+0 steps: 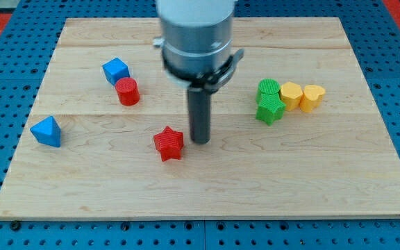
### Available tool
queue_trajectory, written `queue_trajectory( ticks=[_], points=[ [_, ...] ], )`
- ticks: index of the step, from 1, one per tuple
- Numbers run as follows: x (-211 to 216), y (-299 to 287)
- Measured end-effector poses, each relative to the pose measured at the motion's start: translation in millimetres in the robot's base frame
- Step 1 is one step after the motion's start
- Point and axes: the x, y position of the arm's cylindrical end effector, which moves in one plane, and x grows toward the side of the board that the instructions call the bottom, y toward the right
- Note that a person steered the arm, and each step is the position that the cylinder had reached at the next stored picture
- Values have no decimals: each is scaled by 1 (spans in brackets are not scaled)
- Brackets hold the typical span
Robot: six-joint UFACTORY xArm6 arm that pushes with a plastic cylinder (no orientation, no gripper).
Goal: Move the blue triangle towards the red star
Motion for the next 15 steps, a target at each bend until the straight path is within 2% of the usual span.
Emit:
queue_trajectory(
  ticks=[1, 2, 4, 5, 6, 7, 8, 9, 10, 11, 12, 13, 14, 15],
  points=[
    [-19, -42],
    [-1, -76],
    [49, -19],
    [35, -63],
    [73, -165],
    [66, -263],
    [23, -267],
    [3, -237],
    [-10, -267],
    [-27, -247],
    [-24, -160],
    [3, -90],
    [3, -94],
    [-20, -99]
  ],
)
